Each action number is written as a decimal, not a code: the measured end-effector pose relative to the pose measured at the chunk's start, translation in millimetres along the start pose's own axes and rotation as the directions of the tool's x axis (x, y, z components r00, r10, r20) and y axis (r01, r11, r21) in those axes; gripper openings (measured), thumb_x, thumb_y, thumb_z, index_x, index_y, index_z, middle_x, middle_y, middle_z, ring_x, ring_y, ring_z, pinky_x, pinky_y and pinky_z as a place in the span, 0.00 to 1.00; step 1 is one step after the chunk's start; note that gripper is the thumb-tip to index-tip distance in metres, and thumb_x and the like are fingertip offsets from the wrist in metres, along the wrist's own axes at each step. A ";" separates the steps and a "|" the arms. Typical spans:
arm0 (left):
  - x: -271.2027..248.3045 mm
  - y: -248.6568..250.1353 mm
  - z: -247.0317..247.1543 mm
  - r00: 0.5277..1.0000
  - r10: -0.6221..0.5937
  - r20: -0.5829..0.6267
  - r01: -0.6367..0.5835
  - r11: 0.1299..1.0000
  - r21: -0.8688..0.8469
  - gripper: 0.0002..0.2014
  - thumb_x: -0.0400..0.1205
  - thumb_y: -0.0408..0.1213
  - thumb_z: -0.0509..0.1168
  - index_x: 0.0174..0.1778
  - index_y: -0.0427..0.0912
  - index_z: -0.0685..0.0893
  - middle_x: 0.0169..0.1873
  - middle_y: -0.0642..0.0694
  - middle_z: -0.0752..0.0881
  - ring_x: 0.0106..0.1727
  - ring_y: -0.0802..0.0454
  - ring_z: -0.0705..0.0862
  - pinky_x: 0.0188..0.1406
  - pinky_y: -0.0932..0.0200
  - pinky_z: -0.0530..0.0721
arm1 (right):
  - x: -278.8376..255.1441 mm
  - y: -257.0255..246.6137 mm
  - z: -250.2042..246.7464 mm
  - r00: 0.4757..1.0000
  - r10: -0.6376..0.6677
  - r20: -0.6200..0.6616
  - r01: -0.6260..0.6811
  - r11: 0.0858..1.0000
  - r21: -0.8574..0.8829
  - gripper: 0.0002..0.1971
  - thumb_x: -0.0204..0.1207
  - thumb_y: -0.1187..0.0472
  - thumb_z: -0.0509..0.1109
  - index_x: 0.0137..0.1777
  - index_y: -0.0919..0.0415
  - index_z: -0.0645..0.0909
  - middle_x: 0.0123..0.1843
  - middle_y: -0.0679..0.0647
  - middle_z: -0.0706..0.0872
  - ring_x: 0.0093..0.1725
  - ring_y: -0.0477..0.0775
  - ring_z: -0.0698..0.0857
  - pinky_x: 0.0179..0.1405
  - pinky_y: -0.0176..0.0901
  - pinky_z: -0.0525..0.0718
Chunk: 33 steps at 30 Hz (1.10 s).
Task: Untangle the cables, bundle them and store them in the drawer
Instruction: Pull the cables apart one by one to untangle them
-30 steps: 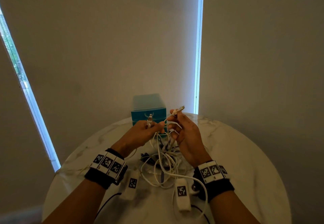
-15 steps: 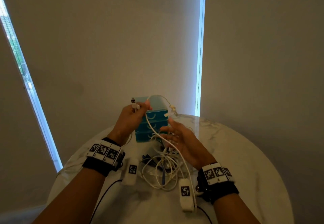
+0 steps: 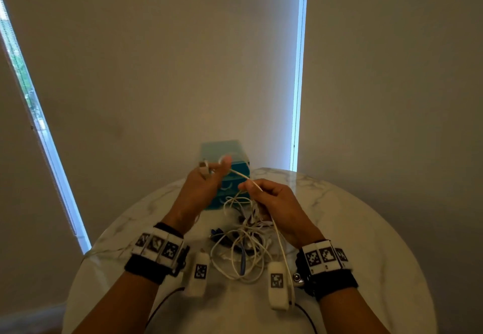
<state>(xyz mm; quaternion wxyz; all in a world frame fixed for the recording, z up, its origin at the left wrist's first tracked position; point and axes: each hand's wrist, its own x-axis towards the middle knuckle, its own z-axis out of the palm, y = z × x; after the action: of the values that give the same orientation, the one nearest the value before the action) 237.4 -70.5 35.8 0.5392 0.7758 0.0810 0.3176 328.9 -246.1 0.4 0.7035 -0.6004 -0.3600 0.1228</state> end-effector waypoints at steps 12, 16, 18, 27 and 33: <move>-88.8 15.2 44.7 0.807 0.015 0.590 -0.265 0.902 0.340 0.15 0.81 0.62 0.77 0.45 0.54 0.96 0.35 0.64 0.91 0.38 0.64 0.89 0.42 0.59 0.89 | 2.9 -4.2 -5.3 0.975 0.072 -0.209 -0.049 0.992 0.116 0.18 0.82 0.45 0.76 0.57 0.60 0.93 0.27 0.47 0.74 0.23 0.44 0.67 0.22 0.36 0.69; -85.5 24.9 22.9 0.630 0.057 0.774 -0.260 0.955 0.141 0.04 0.85 0.46 0.78 0.47 0.53 0.94 0.32 0.62 0.83 0.36 0.64 0.81 0.43 0.63 0.78 | 8.6 -4.5 -19.2 0.978 0.164 -0.131 -0.138 0.972 0.192 0.17 0.85 0.48 0.75 0.51 0.64 0.89 0.29 0.50 0.73 0.23 0.46 0.67 0.23 0.39 0.65; -81.5 28.7 -0.4 0.430 0.028 0.902 -0.255 0.962 0.092 0.02 0.87 0.37 0.76 0.53 0.48 0.94 0.39 0.64 0.87 0.43 0.65 0.83 0.51 0.63 0.80 | 10.8 -6.5 -28.6 0.976 0.212 -0.053 -0.184 0.928 0.323 0.13 0.87 0.51 0.72 0.48 0.61 0.84 0.29 0.49 0.72 0.22 0.45 0.66 0.20 0.37 0.62; 10.2 2.3 -72.5 0.971 0.102 0.217 -0.113 0.993 0.038 0.17 0.89 0.48 0.67 0.51 0.34 0.84 0.25 0.52 0.73 0.24 0.57 0.67 0.22 0.64 0.65 | 12.0 -1.1 -14.6 0.957 0.290 0.025 -0.276 0.875 0.398 0.21 0.88 0.43 0.69 0.63 0.60 0.89 0.50 0.55 0.91 0.36 0.47 0.84 0.26 0.36 0.74; 37.0 14.9 -26.5 0.981 0.063 0.183 -0.029 0.982 -0.185 0.11 0.94 0.40 0.63 0.48 0.43 0.85 0.25 0.50 0.69 0.22 0.56 0.63 0.19 0.64 0.62 | 6.6 0.2 41.8 0.946 0.281 0.163 -0.304 0.943 0.137 0.39 0.83 0.24 0.50 0.76 0.48 0.85 0.68 0.50 0.92 0.56 0.60 0.95 0.36 0.46 0.86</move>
<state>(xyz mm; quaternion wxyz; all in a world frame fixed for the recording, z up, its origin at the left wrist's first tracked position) 247.8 -38.4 69.7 0.6054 0.7515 -0.0176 0.2617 306.3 -210.4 3.4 0.6961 -0.5785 -0.3044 0.2969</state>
